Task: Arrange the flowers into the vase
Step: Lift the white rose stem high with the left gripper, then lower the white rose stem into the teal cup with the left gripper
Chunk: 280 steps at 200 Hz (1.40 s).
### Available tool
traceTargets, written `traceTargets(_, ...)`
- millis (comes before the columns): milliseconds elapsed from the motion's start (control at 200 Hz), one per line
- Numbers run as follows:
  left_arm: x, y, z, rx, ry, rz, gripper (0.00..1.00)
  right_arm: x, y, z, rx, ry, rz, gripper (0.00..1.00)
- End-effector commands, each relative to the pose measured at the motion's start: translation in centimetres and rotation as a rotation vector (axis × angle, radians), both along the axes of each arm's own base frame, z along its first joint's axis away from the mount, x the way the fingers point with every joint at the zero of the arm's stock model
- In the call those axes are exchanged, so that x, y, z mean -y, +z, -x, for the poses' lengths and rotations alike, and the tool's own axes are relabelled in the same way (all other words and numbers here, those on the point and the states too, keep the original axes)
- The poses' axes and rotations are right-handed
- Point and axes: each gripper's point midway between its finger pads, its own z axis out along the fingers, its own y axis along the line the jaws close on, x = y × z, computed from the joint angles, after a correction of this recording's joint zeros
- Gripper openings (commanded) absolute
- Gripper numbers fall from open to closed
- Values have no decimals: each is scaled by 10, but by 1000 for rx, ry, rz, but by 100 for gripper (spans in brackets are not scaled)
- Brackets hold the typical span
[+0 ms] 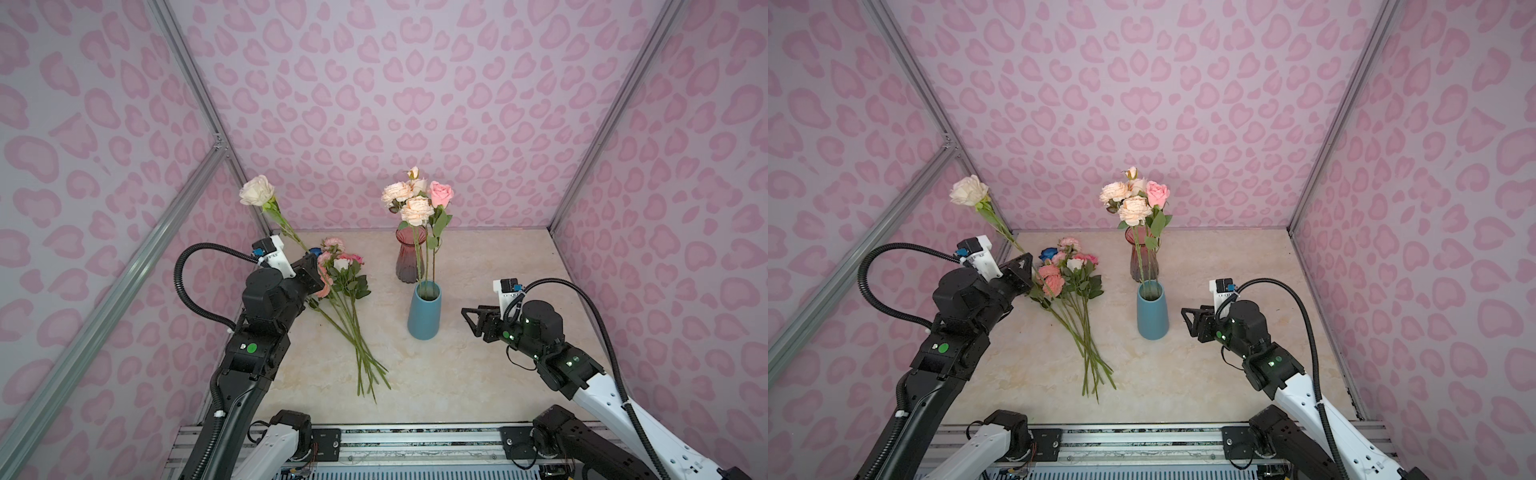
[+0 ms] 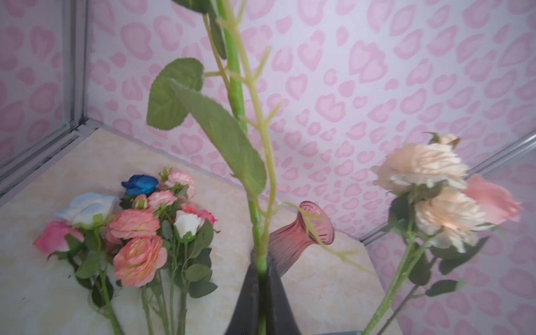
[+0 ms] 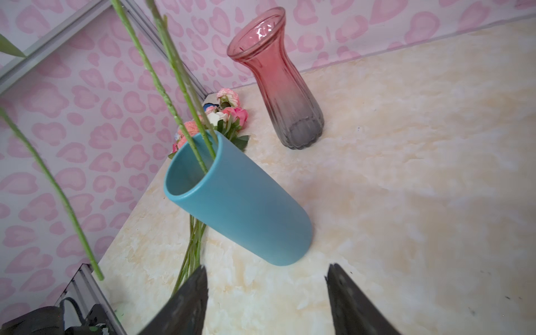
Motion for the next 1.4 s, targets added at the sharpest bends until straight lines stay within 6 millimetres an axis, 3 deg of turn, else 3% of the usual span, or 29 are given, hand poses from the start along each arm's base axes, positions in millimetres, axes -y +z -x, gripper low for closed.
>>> traceTargets(0,25,59,6,213,-101,-7,3,11,-10,1,-41,-40,-15,70)
traceTargets(175,79,130,24,471,-242,-62,3,18,-7,-3,-40,-69,-27,70)
traceTargets(295,104,182,41,628,-325,-74,3,21,-4,-5,-24,-83,-32,70)
traceTargets(360,120,196,44,677,-370,-84,3,21,-2,-6,-21,-89,-37,70)
traceTargets(390,125,212,49,718,-381,-81,3,21,-1,-6,-19,-89,-38,70)
traceTargets(505,157,226,52,785,-445,-117,3,23,2,-8,-6,-98,-44,69)
traceTargets(655,200,214,42,805,-499,-182,3,24,6,-9,5,-100,-41,69)
traceTargets(840,239,181,19,753,-529,-217,3,24,7,-10,9,-102,-38,69)
traceTargets(1120,270,126,-5,652,-567,-239,3,26,3,-10,6,-108,-42,68)
traceTargets(1395,296,75,-10,561,-611,-278,3,25,-1,-10,-3,-112,-48,67)
